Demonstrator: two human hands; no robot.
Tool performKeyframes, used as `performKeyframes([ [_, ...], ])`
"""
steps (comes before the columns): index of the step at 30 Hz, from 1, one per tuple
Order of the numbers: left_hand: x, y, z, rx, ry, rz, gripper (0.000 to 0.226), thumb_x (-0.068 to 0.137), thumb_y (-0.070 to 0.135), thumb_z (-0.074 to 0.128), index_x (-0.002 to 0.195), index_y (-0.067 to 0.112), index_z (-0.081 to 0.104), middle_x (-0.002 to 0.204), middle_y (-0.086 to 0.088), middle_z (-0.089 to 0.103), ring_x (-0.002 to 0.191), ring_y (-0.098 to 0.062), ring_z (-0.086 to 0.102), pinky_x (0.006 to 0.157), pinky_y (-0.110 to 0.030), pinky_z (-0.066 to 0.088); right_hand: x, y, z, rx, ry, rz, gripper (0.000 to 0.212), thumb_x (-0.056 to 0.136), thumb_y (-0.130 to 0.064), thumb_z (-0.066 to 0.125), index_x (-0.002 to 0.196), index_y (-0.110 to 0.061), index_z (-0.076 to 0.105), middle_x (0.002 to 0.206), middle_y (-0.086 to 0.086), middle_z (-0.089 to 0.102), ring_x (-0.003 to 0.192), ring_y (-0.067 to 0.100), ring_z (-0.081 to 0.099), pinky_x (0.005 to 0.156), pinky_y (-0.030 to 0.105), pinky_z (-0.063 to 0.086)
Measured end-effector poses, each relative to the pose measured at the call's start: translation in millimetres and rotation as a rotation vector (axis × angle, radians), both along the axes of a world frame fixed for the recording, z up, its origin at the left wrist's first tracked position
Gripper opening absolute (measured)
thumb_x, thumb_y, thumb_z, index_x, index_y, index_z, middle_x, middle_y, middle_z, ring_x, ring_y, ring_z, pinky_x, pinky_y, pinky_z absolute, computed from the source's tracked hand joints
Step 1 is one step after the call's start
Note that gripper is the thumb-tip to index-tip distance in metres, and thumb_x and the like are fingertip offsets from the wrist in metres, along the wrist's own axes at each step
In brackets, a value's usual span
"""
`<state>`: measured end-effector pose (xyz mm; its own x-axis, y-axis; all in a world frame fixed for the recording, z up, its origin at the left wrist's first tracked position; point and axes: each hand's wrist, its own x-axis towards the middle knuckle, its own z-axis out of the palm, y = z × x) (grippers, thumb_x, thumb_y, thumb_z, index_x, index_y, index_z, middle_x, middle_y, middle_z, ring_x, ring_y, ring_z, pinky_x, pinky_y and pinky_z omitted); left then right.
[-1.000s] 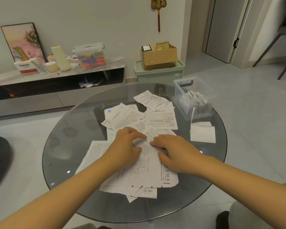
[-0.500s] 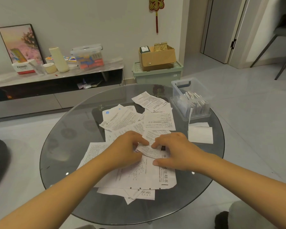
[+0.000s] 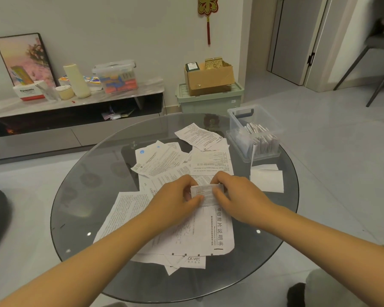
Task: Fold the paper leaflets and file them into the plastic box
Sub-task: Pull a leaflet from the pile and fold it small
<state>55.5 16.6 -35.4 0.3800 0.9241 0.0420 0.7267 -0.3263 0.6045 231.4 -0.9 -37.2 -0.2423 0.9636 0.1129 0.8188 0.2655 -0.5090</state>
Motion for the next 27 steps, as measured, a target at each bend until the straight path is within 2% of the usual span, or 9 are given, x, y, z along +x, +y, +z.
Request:
performKeyframes([
  [3,3.2,2.5,-4.1,-0.005,0.013,0.031,0.028,0.086,0.026,0.067,0.108,0.028,0.049,0.088,0.013,0.054,0.070,-0.002,0.050,0.065,-0.015,0.041,-0.8,3.8,-7.4,-0.016,0.006,-0.016,0.030,0.094,-0.025,0.050,0.124,-0.025,0.045,0.104,-0.004,0.056,0.087,0.011,0.046,0.072,0.025,0.036],
  [5,4.1,4.3,-6.2,-0.005,0.031,0.045,0.042,0.085,0.026,0.068,0.121,0.028,0.047,0.100,0.011,0.051,0.073,-0.002,0.050,0.067,-0.011,0.039,-0.9,5.4,-10.4,0.001,0.000,-0.031,0.043,0.092,-0.025,0.055,0.133,-0.029,0.041,0.118,-0.004,0.054,0.103,0.013,0.045,0.085,0.027,0.039],
  [9,2.3,10.2,-6.8,0.006,0.101,0.046,0.047,0.083,0.031,0.070,0.125,0.023,0.051,0.111,0.008,0.047,0.092,-0.006,0.048,0.082,-0.016,0.039,0.1,9.1,-11.5,0.002,-0.126,-0.051,0.048,0.093,-0.034,0.053,0.140,-0.028,0.041,0.130,-0.004,0.043,0.122,0.016,0.033,0.102,0.026,0.028],
  [11,0.4,13.6,-6.8,0.001,0.148,0.038,0.045,0.082,0.035,0.070,0.122,0.023,0.055,0.111,0.009,0.043,0.103,-0.010,0.044,0.091,-0.020,0.037,-0.8,10.3,-10.9,-0.005,-0.193,-0.042,0.047,0.095,-0.036,0.050,0.140,-0.026,0.042,0.133,-0.006,0.041,0.123,0.017,0.030,0.103,0.028,0.024],
  [14,-0.2,15.6,-5.8,-0.031,0.142,0.037,0.040,0.080,0.034,0.073,0.115,0.024,0.056,0.108,0.010,0.041,0.102,-0.009,0.042,0.090,-0.021,0.037,-3.6,9.7,-11.3,-0.010,-0.210,-0.028,0.044,0.096,-0.033,0.047,0.139,-0.024,0.041,0.135,-0.006,0.040,0.123,0.017,0.029,0.104,0.030,0.023],
  [18,2.4,13.5,-0.8,-0.056,0.072,0.054,0.033,0.076,0.029,0.077,0.097,0.027,0.052,0.097,0.013,0.044,0.086,-0.003,0.045,0.073,-0.016,0.036,-2.6,8.1,-6.9,-0.009,-0.163,-0.037,0.035,0.093,-0.028,0.054,0.127,-0.023,0.047,0.129,-0.006,0.044,0.121,0.016,0.031,0.101,0.029,0.024],
  [21,5.4,10.2,1.2,-0.058,0.011,0.042,0.027,0.077,0.024,0.076,0.084,0.029,0.051,0.084,0.015,0.052,0.072,-0.001,0.049,0.063,-0.014,0.038,1.9,5.4,-2.0,-0.008,-0.052,-0.077,0.017,0.092,-0.021,0.056,0.108,-0.023,0.052,0.106,-0.007,0.045,0.106,0.015,0.036,0.091,0.027,0.033],
  [24,11.6,7.7,0.5,-0.055,-0.043,0.025,0.021,0.081,0.023,0.072,0.081,0.029,0.051,0.075,0.016,0.055,0.064,0.001,0.050,0.058,-0.013,0.036,8.3,2.5,0.3,-0.008,0.045,-0.099,0.010,0.090,-0.019,0.057,0.094,-0.026,0.050,0.100,-0.005,0.050,0.099,0.015,0.046,0.083,0.028,0.043],
  [27,19.9,8.2,0.0,-0.082,-0.144,0.033,0.019,0.081,0.022,0.073,0.080,0.027,0.055,0.071,0.015,0.059,0.059,0.001,0.053,0.056,-0.010,0.038,17.1,1.1,3.8,0.020,0.099,-0.109,0.013,0.091,-0.018,0.057,0.098,-0.027,0.050,0.092,-0.010,0.051,0.094,0.011,0.047,0.079,0.025,0.042],
])
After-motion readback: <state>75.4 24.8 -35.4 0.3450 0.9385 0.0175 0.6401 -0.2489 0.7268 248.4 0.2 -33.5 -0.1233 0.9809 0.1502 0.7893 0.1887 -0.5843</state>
